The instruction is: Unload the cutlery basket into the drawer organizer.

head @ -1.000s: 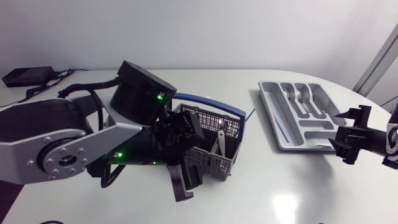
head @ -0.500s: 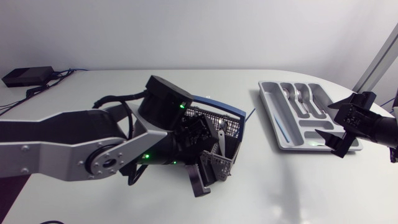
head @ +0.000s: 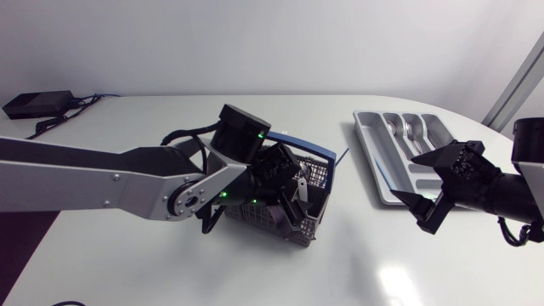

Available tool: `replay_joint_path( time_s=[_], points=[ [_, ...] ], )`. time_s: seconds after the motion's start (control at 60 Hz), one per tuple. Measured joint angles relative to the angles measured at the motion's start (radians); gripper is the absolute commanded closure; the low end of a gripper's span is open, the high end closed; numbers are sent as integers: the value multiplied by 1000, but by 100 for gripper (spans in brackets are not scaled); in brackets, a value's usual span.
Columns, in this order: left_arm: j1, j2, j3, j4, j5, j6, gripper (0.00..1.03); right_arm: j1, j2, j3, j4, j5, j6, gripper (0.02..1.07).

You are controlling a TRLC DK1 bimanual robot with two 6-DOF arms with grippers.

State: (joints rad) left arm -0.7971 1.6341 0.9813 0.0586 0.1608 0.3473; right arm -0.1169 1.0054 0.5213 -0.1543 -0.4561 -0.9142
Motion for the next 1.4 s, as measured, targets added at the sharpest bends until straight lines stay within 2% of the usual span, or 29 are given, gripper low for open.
replay_joint_path(
  time_s=[0.333, 0.467, 0.5, 0.583, 0.817, 1.4],
  points=[
    [11, 83, 58, 19, 42, -8, 17, 89, -52, -68, 0, 8, 81, 10],
    [24, 111, 78, 22, 83, -8, 21, 89, -56, -85, 1, 8, 81, 10],
    [29, 114, 80, 22, 97, -7, 26, 89, -56, -89, 2, 8, 81, 10],
    [38, 116, 81, 21, 127, -7, 31, 89, -57, -101, 5, 8, 81, 10],
    [45, 114, 87, 4, 189, -3, 39, 89, -58, -117, 10, 8, 81, 10],
    [47, 14, 38, -121, 275, 36, 39, 89, -91, -131, 19, 8, 80, 10]
  ],
)
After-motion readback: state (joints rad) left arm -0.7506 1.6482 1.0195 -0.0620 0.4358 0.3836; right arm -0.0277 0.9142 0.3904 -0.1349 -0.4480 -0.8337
